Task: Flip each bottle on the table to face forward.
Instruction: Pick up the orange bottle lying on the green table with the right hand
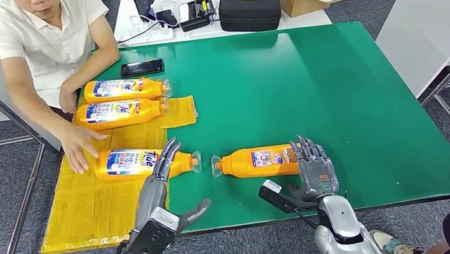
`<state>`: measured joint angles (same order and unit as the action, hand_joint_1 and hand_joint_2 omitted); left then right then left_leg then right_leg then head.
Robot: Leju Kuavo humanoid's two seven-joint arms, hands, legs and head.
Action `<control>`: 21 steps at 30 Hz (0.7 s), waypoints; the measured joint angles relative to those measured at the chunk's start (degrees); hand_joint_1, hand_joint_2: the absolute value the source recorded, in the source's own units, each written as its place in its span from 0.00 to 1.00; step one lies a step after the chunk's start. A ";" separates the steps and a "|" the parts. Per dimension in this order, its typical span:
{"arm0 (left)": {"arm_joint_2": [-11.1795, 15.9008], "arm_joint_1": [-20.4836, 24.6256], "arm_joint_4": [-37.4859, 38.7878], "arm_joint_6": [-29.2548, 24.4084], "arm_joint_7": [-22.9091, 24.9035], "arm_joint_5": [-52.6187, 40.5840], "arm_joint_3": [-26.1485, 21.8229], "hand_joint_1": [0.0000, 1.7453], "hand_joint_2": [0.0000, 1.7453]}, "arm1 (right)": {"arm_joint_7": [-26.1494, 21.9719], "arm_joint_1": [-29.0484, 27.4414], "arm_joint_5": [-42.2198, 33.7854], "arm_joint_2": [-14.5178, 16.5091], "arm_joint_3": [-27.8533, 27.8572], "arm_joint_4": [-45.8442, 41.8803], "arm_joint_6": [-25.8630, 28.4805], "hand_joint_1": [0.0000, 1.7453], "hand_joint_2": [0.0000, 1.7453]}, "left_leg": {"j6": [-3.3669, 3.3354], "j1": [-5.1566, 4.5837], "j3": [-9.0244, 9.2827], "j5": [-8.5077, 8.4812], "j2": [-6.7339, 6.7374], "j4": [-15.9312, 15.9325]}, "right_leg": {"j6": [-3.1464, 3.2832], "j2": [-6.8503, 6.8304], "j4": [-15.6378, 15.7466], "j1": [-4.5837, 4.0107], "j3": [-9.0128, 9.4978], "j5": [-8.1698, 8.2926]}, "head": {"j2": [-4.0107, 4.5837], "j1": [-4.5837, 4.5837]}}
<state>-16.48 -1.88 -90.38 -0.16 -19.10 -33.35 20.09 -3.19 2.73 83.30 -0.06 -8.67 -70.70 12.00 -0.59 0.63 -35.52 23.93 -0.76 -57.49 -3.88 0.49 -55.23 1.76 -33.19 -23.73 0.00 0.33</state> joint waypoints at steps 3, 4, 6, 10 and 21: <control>0.00 -0.13 -0.16 0.01 0.00 0.00 -0.17 0.00 1.00 | 0.00 0.00 0.01 -0.01 0.11 0.02 0.00 0.00 1.00 | 0.00 0.00 0.00 0.00 0.00 0.00 | 0.00 0.00 0.00 0.00 0.00 0.00 | 0.00 0.00; 0.00 -0.17 -0.21 0.01 0.00 0.00 -0.21 0.00 1.00 | 0.00 0.00 0.00 -0.02 0.14 0.02 0.00 0.00 1.00 | 0.00 0.00 0.00 0.00 0.00 0.00 | 0.00 0.00 0.00 0.00 0.00 0.00 | 0.00 0.00; 0.00 -0.21 -0.26 0.01 0.01 0.01 -0.31 0.00 1.00 | 0.02 0.00 0.02 -0.03 0.18 0.02 -0.03 0.00 1.00 | 0.00 0.00 0.00 0.00 0.00 0.00 | 0.00 0.00 0.00 0.00 0.00 0.00 | 0.00 0.00; 0.00 -0.27 -0.26 0.81 0.39 0.87 -0.35 0.00 1.00 | 0.68 0.03 0.74 -0.13 0.25 0.07 -1.13 0.00 1.00 | 0.00 0.00 0.00 0.00 0.00 0.00 | 0.00 0.00 0.00 0.00 0.00 0.00 | 0.00 0.00; -0.01 -0.01 0.39 2.08 0.63 2.82 -0.25 0.00 1.00 | -1.38 3.91 1.30 -0.36 0.64 4.82 1.14 0.00 1.00 | 0.00 0.00 0.01 -0.01 0.01 -0.01 | -0.01 0.00 0.00 0.00 0.01 0.01 | 0.00 0.00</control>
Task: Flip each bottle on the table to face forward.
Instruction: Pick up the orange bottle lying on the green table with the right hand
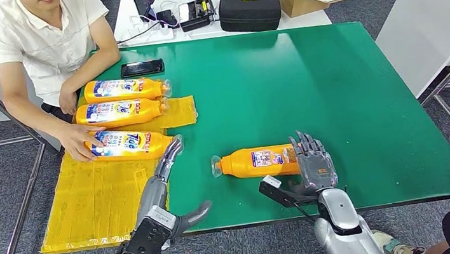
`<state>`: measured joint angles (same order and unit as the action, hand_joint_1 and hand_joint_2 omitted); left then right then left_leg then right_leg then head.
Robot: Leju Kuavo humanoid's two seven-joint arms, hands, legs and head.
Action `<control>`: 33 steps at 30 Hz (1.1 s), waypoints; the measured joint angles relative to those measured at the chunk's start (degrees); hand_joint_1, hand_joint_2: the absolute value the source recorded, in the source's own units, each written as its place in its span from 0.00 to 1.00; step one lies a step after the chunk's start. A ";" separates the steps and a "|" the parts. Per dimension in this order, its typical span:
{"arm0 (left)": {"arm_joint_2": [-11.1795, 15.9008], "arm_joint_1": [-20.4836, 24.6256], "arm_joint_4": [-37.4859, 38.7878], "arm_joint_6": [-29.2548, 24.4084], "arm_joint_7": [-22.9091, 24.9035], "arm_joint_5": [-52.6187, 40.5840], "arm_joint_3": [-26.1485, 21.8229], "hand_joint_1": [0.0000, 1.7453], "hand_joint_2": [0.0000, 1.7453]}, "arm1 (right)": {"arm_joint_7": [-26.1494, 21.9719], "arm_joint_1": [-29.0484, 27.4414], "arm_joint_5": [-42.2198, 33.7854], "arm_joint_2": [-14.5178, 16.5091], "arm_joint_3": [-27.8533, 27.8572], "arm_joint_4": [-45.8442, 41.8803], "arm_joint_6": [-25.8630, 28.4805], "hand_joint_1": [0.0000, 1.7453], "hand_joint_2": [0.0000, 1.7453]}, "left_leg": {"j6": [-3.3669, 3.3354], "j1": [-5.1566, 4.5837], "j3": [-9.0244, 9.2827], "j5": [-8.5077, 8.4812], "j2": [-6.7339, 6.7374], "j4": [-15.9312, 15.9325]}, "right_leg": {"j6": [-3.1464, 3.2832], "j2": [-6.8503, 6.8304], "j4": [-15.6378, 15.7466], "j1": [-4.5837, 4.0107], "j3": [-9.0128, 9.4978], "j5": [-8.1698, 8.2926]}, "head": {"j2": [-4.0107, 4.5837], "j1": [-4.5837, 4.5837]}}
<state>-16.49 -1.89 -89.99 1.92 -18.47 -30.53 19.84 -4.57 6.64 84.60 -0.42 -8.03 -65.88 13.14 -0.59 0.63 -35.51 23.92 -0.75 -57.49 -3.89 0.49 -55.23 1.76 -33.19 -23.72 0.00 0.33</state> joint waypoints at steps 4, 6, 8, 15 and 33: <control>0.00 0.14 0.37 0.00 0.00 0.37 0.17 0.00 1.00 | -0.02 1.64 -0.13 0.25 0.00 1.98 -0.09 0.00 1.00 | 0.00 0.00 0.00 0.00 0.00 0.00 | 0.00 0.00 0.00 0.00 0.00 0.00 | 0.00 0.00; 0.00 0.21 0.55 0.01 -0.01 0.58 0.22 0.00 1.00 | -0.06 2.45 -0.77 0.28 0.01 3.13 -0.18 0.00 1.00 | 0.00 0.00 0.00 0.00 0.00 0.00 | 0.00 0.00 0.00 0.00 -0.01 0.00 | 0.00 0.00; 0.01 0.28 0.77 0.02 -0.01 0.73 0.27 0.00 1.00 | -0.20 3.25 -1.27 0.36 0.01 4.37 -0.14 0.00 1.00 | 0.00 0.00 0.00 0.00 0.00 0.00 | 0.00 0.00 0.00 0.00 -0.01 0.00 | 0.00 0.00; 0.01 0.56 1.56 -0.96 -0.02 0.08 0.33 0.00 1.00 | -0.52 5.36 -1.62 0.79 0.01 7.81 0.28 0.00 1.00 | 0.00 0.00 0.02 0.00 0.02 0.00 | 0.00 0.01 0.00 0.00 0.00 0.00 | 0.00 0.00; 0.01 1.64 4.32 -1.01 -0.36 1.19 0.31 0.00 1.00 | -5.24 11.81 -8.90 0.38 3.39 18.72 -2.25 1.00 1.00 | 0.00 0.00 0.42 0.01 0.10 -0.01 | 0.01 0.03 0.02 0.00 0.28 0.00 | 0.00 -0.01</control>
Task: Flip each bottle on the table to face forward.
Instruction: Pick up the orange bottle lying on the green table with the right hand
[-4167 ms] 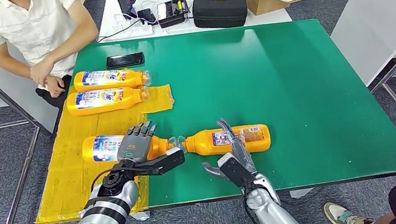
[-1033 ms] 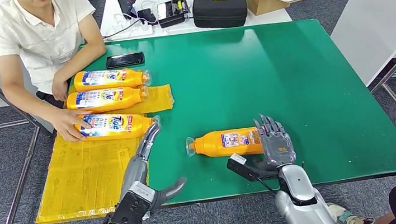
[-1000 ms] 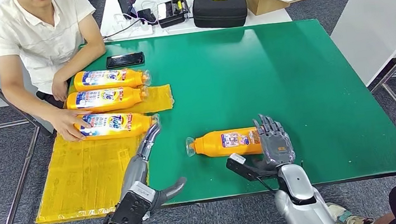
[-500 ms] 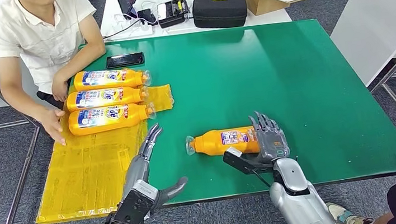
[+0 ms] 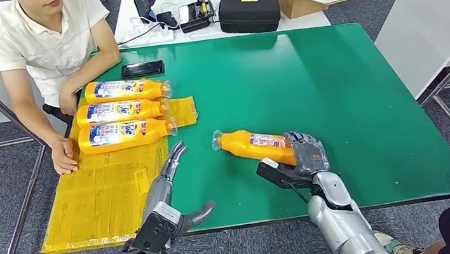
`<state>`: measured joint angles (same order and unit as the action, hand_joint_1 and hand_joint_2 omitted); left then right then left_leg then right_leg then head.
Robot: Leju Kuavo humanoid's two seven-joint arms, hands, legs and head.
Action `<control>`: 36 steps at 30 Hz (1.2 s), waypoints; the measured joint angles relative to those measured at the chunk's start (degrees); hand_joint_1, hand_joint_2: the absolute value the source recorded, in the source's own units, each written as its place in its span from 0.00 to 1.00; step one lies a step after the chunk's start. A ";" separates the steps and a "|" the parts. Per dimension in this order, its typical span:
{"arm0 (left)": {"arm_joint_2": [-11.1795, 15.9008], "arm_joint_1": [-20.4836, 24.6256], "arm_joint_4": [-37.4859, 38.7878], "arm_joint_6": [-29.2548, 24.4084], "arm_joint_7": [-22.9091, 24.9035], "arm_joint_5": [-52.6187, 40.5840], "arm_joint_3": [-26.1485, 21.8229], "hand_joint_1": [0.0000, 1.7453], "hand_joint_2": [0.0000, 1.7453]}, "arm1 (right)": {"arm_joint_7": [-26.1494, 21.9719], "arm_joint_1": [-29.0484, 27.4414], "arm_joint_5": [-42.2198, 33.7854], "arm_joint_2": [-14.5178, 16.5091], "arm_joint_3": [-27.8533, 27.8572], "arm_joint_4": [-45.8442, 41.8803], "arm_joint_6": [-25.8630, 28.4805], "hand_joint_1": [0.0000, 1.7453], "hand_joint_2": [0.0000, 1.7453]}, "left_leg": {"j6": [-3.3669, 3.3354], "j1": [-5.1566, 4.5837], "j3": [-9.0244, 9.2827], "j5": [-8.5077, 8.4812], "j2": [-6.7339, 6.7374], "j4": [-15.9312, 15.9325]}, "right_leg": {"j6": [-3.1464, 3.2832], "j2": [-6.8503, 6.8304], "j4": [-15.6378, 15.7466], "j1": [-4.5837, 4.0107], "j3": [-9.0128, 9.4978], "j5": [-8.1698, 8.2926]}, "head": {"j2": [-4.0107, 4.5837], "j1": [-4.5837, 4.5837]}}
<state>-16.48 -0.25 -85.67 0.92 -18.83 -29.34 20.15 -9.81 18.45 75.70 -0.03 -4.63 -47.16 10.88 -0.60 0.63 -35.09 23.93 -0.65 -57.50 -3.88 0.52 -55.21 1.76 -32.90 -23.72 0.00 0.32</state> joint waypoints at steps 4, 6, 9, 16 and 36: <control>-0.01 0.16 0.35 0.10 -0.04 0.13 0.01 0.00 1.00 | -0.85 0.72 -1.28 -0.17 0.16 1.13 -0.49 1.00 1.00 | 0.00 0.00 0.16 0.01 0.03 0.00 | 0.00 0.01 0.00 -0.01 0.10 0.00 | 0.00 0.00; -0.01 0.28 0.58 0.23 -0.11 0.34 0.02 0.00 1.00 | -1.80 1.05 -2.44 -0.26 0.28 1.76 -0.82 1.00 1.00 | 0.00 0.00 0.27 0.04 0.05 0.01 | 0.01 0.01 0.01 -0.01 0.08 -0.01 | 0.00 0.00; -0.01 0.47 0.94 0.59 -0.36 0.98 0.11 0.00 1.00 | -5.41 1.45 -6.70 -0.60 0.85 2.64 -2.66 1.00 1.00 | 0.03 0.00 0.54 0.19 0.08 0.02 | 0.03 0.02 0.03 0.00 -0.04 -0.09 | 0.00 -0.01; 0.00 0.86 1.76 0.96 -0.57 1.37 0.49 0.00 1.00 | -9.00 1.69 -11.25 -1.24 1.97 3.96 -4.73 1.00 1.00 | 0.03 0.00 0.80 0.25 0.19 0.02 | 0.07 0.18 0.04 -0.03 0.11 -0.07 | 0.00 0.00; -0.01 1.01 2.11 0.98 -0.73 1.51 0.56 0.00 1.00 | -9.30 1.96 -12.30 -1.57 2.04 4.49 -4.91 1.00 1.00 | 0.03 0.01 0.86 0.24 0.19 0.02 | 0.07 0.20 0.04 -0.02 0.13 -0.06 | 0.00 0.01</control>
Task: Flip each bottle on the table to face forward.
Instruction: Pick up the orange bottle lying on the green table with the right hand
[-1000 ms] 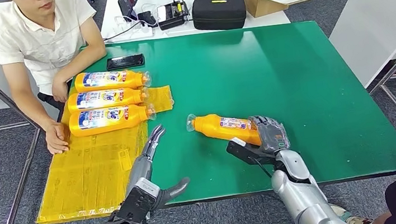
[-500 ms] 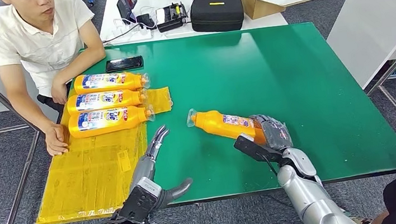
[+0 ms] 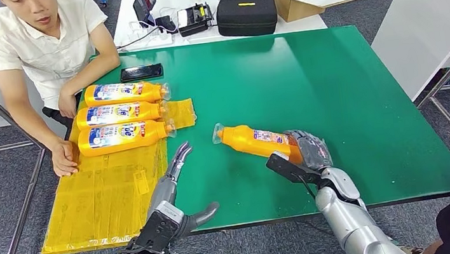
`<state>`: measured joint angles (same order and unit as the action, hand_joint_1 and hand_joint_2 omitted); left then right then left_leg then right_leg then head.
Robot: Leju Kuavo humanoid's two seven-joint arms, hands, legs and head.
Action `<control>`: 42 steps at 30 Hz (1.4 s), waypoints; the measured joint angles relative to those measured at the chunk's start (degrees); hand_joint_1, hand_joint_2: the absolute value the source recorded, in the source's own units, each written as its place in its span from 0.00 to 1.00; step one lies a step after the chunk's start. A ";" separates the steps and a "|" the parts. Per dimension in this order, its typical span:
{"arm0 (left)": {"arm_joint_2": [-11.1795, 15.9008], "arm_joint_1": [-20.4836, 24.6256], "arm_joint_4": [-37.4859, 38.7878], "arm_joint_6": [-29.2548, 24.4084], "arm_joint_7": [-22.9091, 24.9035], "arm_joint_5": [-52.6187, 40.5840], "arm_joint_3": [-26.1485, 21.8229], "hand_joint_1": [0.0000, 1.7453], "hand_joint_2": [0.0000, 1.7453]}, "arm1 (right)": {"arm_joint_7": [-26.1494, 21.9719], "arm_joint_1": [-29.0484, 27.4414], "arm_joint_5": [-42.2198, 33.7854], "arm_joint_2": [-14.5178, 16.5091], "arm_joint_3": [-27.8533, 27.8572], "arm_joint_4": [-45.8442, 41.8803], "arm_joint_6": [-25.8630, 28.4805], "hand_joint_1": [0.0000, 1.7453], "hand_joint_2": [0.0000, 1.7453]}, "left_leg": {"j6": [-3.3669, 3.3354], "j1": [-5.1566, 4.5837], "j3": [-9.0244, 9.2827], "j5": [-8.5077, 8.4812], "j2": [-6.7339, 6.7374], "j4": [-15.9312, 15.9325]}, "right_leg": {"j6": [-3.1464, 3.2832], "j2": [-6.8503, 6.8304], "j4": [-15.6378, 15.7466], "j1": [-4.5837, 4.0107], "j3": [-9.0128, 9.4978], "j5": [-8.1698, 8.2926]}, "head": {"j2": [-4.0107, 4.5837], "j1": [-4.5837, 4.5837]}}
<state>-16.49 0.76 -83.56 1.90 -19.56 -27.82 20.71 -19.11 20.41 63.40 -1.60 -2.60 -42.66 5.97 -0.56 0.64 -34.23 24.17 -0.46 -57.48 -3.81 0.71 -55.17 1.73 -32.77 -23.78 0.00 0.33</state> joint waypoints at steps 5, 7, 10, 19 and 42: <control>-0.01 0.03 0.07 0.59 -0.10 2.30 0.12 0.00 1.00 | -3.16 -0.02 -6.12 -0.04 0.90 0.04 -1.87 1.00 1.00 | 0.00 0.00 -0.02 0.00 0.02 0.00 | 0.00 0.02 0.00 0.00 0.25 0.02 | 0.00 -0.01; -0.03 0.08 0.36 2.29 1.08 7.22 -0.07 0.00 1.00 | -5.80 -0.25 -10.87 0.09 1.67 -0.14 -3.89 1.00 1.00 | 0.00 0.00 -0.02 -0.01 0.05 -0.01 | -0.01 0.05 0.00 0.00 0.50 0.04 | 0.00 -0.01; -0.11 0.22 1.74 5.40 5.49 19.81 -0.64 0.00 1.00 | -9.03 -1.35 -16.84 0.79 2.30 -1.87 -6.55 1.00 1.00 | 0.01 0.00 -0.04 -0.03 0.08 0.00 | -0.01 0.06 -0.01 -0.01 0.54 0.05 | 0.00 0.00; -0.35 2.46 13.41 5.57 8.72 36.28 -2.16 0.00 1.00 | -12.04 -7.09 -32.66 7.20 -6.50 -18.61 -15.12 1.00 1.00 | 0.10 0.05 -0.60 -0.21 0.05 0.01 | 0.01 0.01 -0.10 -0.05 -0.01 0.05 | 0.00 0.02; -0.89 5.22 11.03 5.87 6.37 40.51 -3.72 0.00 1.00 | -12.52 -10.78 -32.02 9.29 -16.99 -25.09 -13.29 1.00 1.00 | 0.04 0.02 -1.13 -0.24 -0.12 0.00 | -0.01 -0.11 -0.09 0.01 -0.34 0.04 | 0.00 -0.02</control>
<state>-17.37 5.98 -72.53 7.77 -13.19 12.69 16.99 -31.63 9.63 31.38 7.69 -19.59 -67.76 -7.32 -0.52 0.66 -35.36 23.93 -0.58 -57.48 -3.82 0.60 -55.26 1.74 -33.12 -23.75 0.00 0.31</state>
